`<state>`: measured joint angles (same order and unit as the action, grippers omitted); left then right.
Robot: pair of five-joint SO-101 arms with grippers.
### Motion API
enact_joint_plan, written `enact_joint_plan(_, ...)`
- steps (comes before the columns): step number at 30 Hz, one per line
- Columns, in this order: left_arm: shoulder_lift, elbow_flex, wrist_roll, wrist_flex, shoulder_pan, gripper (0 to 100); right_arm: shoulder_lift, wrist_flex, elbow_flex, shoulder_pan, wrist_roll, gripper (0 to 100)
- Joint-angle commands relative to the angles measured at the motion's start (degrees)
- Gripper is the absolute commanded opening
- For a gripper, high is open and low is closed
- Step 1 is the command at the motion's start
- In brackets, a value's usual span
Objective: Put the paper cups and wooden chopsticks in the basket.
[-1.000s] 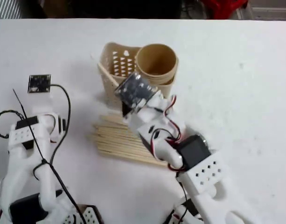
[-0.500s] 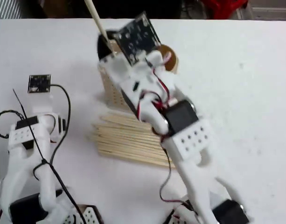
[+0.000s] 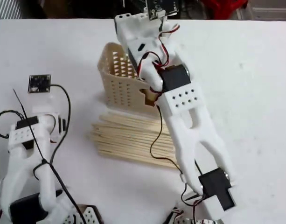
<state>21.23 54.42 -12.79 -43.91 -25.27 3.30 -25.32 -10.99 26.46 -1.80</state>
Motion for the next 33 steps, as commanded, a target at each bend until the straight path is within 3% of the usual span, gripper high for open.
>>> enact_joint_plan(1, 0.0, -2.3, -0.3, -0.3, -0.5, 18, 0.7, 1.5, -3.1, -0.6, -1.1, 1.6)
enact_joint_plan(12, 0.0, -2.3, -0.3, -0.3, -0.5, 18, 0.7, -2.9, -3.3, -0.4, -1.9, 2.0)
enact_joint_plan(18, 0.0, -2.3, -0.3, -0.3, -0.5, 18, 0.7, -5.5, -3.3, 0.5, -1.9, 11.0)
enact_joint_plan(25, 0.0, -2.3, -0.3, -0.3, -0.5, 18, 0.8, -6.7, -3.3, 1.5, -1.6, 11.2)
enact_joint_plan(33, 0.0, -2.3, -0.3, -0.3, -0.5, 18, 5.7, -23.4, -3.1, 1.1, -1.5, 11.2)
